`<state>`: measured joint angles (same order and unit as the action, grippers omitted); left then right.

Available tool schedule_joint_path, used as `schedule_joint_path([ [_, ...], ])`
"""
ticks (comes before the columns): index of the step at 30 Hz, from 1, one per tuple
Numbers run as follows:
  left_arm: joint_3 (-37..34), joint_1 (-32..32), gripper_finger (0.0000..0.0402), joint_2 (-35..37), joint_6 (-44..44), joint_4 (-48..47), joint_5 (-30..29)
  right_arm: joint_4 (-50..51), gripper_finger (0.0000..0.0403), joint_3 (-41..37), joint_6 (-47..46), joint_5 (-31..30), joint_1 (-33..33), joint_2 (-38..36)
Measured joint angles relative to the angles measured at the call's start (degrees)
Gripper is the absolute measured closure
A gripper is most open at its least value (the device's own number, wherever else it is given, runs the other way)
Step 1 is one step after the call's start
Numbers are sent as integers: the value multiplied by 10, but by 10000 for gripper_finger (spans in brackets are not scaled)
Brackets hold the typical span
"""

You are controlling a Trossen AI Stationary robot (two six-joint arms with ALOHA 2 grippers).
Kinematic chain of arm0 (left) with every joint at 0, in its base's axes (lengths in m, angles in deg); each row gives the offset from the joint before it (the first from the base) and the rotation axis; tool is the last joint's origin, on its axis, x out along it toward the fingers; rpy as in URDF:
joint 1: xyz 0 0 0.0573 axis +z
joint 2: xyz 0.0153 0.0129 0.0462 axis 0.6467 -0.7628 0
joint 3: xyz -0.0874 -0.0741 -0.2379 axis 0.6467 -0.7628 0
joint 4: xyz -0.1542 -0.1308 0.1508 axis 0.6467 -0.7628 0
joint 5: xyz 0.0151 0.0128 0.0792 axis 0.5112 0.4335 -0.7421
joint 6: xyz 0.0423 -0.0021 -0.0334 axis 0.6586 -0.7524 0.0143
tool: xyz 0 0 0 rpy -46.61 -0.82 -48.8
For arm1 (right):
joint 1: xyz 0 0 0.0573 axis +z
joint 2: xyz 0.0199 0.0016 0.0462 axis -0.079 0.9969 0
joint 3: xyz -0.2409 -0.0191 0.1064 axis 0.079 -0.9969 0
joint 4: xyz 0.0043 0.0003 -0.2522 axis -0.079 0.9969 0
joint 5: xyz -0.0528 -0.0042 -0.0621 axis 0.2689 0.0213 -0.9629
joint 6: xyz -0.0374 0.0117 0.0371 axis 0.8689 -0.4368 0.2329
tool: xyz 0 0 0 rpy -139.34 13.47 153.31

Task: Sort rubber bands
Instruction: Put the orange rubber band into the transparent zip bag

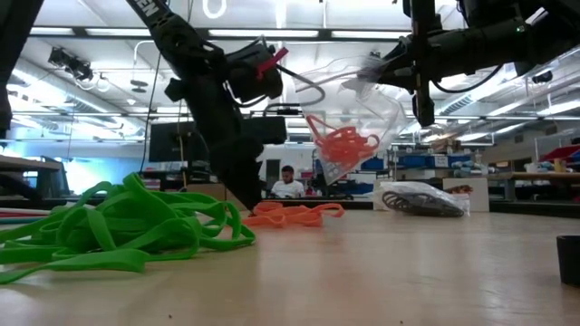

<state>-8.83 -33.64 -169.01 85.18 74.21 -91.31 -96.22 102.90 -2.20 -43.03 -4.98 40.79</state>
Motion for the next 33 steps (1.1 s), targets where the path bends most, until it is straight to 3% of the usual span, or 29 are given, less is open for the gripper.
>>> schedule_joint_path([
  [11,102,-21,400,117,29,-143,-28,1,399,0,-15,0,4,0],
  [17,186,-46,400,178,77,-173,-101,28,399,0,-54,-2,4,0],
  [21,222,-57,401,180,118,-150,-138,34,399,0,-66,-8,4,0],
  [33,227,-68,401,103,183,-54,-142,35,399,0,-101,-14,4,0],
])
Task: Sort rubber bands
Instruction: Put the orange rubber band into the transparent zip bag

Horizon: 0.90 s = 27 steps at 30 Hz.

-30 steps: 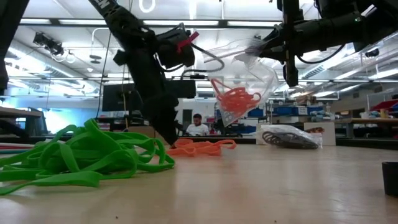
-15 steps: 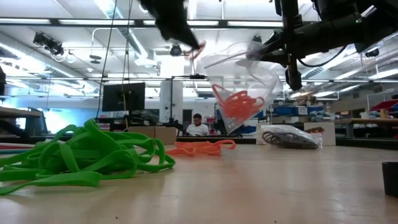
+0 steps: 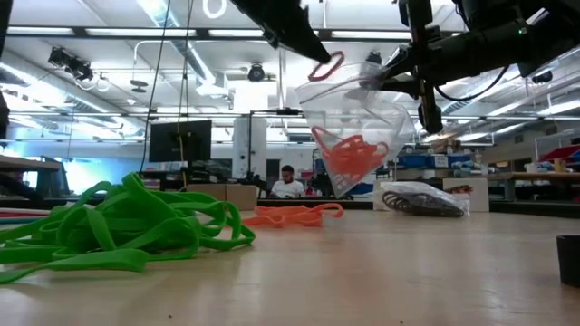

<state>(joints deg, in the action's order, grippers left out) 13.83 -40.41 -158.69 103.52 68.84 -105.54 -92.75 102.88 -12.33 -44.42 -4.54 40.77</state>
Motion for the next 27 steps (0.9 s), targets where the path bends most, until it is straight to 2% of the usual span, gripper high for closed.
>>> schedule_joint_path([
  [8,0,-14,382,-27,15,4,-44,0,399,0,-2,-12,0,0],
  [15,0,-15,350,-27,33,10,-43,0,399,0,1,-17,0,0],
  [20,0,-11,305,-27,33,11,-38,0,399,0,5,-19,0,0],
  [24,0,-6,252,-27,24,8,-2,0,399,0,5,-19,0,0],
  [27,0,-7,212,-29,7,12,-12,-1,399,0,6,-19,0,0],
])
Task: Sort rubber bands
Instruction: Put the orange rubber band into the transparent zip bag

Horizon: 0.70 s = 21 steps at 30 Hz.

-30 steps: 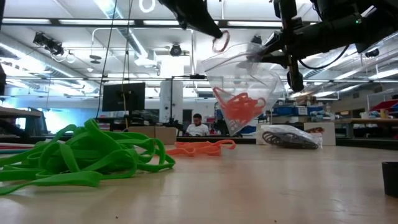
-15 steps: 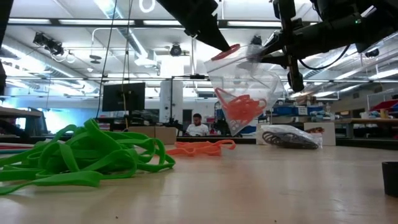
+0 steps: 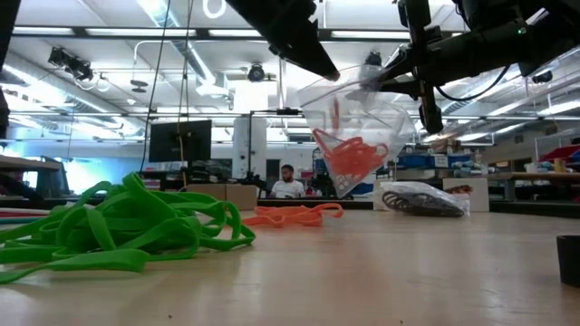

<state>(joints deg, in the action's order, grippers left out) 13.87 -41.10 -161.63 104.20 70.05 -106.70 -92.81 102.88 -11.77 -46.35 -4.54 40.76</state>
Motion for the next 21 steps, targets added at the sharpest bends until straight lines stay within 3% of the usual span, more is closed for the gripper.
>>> schedule_joint_path([
  [5,55,-2,179,2,-30,-36,-16,0,399,0,2,0,0,0],
  [12,146,-13,193,3,-66,-287,-19,0,399,0,6,8,0,0],
  [17,128,-51,209,9,-143,-423,11,0,399,0,16,9,0,0],
  [21,63,-98,218,8,-186,-412,29,0,399,0,25,9,0,0],
])
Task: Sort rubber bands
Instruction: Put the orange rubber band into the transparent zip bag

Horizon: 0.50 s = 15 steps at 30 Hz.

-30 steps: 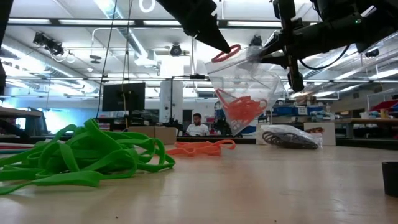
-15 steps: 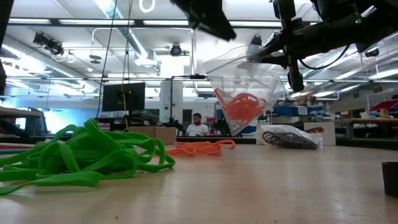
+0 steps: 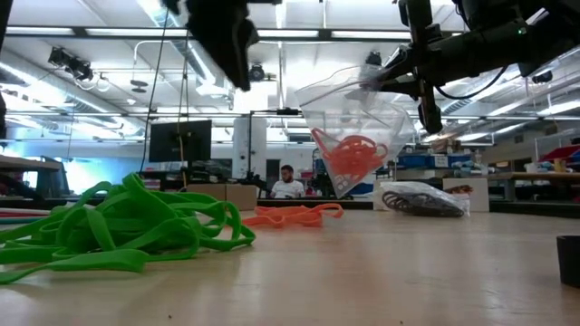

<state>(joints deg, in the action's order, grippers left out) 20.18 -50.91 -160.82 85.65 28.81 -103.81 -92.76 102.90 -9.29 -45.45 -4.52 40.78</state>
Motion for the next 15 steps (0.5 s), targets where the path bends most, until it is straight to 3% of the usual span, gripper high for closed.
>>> schedule_joint_path([
  [6,-147,-50,220,0,-7,199,20,0,399,0,10,1,0,0],
  [15,-326,-32,220,-3,-50,471,48,0,399,0,11,13,0,0],
])
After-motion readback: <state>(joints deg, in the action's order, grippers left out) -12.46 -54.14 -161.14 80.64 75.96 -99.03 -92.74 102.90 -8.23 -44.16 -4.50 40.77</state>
